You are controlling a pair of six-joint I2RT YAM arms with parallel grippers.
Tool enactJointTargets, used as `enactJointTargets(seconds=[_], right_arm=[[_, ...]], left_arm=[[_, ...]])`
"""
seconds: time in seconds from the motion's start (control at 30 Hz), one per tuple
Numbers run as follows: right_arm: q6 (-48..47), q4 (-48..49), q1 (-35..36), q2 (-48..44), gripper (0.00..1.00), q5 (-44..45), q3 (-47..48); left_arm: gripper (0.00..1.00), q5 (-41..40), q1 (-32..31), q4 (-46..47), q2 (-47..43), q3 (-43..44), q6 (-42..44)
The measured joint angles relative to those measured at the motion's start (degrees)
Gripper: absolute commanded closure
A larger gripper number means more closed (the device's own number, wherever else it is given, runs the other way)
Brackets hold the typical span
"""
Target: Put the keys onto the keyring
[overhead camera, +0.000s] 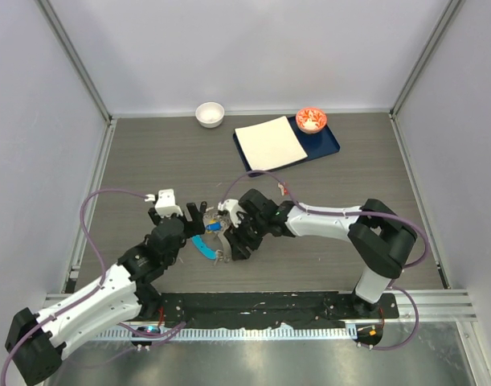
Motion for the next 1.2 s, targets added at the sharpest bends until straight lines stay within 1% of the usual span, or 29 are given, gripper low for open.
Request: enactJointTargets(seconds=[0.1, 0.17, 0.27, 0.33, 0.47, 0.5, 0.57, 0.77, 1.2], right_arm=[[-2.86, -0.96, -0.24, -0.33, 0.39, 2.19, 1.49], [-5.77, -2.05, -1.97, -0.98, 0.41, 2.69, 2.54], [-9.92, -2.93, -5.53, -0.98, 0.42, 2.08, 4.72], [-12.44, -3.15, -7.65, -0.52, 0.44, 1.4, 6.54], [-16.35, -1.92, -10.82, 2.62, 0.46, -0.59, 10.82], [-17.0, -1.62, -11.02, 3.69, 0.47, -1.07, 11.74], [-18.49, -1.03, -11.08, 6.21, 0.48, -2.1, 13.42], [-21.07, -0.72, -10.84, 11.96, 0.51, -4.87, 14.93], [-21.97, 0.48, -10.84, 14.53, 0.53, -8.13, 16.04]], left_arm=[[0.15, -0.22, 0.0, 0.0, -0.94, -0.28, -0.37], [0.14, -0.26, 0.0, 0.02, -1.57, -0.44, -0.46], [0.12, -0.26, 0.0, 0.02, -2.34, -0.81, -0.39], [0.09, -0.22, 0.0, 0.0, -2.84, -1.22, -0.35], [0.05, -0.22, 0.0, -0.02, -3.98, -2.01, -0.04], [0.03, -0.22, 0.0, -0.04, -4.15, -2.12, 0.0], [0.01, -0.22, -0.02, 0.0, -4.31, -2.16, 0.13], [0.0, -0.24, 0.0, 0.0, -4.13, -2.16, 0.68], [0.0, -0.2, 0.0, 0.0, -3.13, -2.16, 0.87]])
